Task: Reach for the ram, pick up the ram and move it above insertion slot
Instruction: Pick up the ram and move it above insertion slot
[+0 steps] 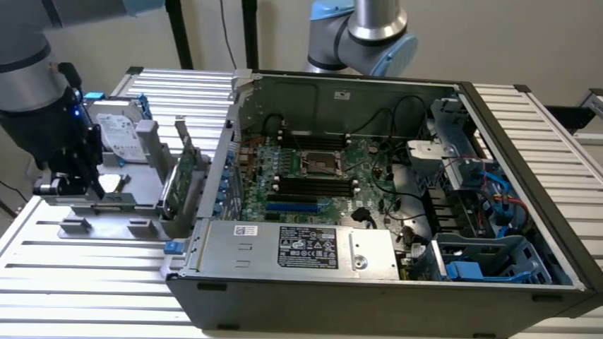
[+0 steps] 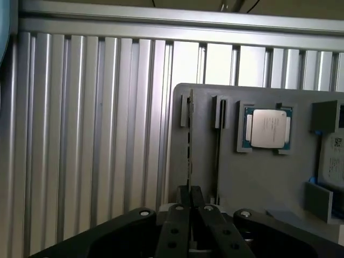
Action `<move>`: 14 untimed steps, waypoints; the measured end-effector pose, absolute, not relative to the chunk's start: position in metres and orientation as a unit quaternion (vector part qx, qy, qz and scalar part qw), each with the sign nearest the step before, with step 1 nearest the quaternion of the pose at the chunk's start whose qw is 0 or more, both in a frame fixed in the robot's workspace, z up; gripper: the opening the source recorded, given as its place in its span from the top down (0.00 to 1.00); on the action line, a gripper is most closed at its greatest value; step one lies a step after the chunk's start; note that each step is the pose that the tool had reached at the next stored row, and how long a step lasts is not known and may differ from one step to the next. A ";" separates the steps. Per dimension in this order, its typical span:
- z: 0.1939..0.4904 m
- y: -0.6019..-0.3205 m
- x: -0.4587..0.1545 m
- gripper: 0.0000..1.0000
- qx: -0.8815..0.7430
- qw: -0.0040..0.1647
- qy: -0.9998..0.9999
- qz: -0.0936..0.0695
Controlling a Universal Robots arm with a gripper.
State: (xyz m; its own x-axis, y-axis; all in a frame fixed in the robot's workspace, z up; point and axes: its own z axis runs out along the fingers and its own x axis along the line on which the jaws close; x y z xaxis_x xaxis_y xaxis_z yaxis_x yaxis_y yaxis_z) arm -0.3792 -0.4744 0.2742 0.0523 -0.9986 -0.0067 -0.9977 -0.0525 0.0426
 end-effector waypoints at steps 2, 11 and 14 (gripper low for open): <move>0.283 -0.474 -0.378 0.87 0.725 0.013 -0.688 -0.017; 0.323 -0.474 -0.368 0.87 0.714 0.013 -0.699 -0.017; 0.336 -0.474 -0.355 0.87 0.714 0.013 -0.699 -0.018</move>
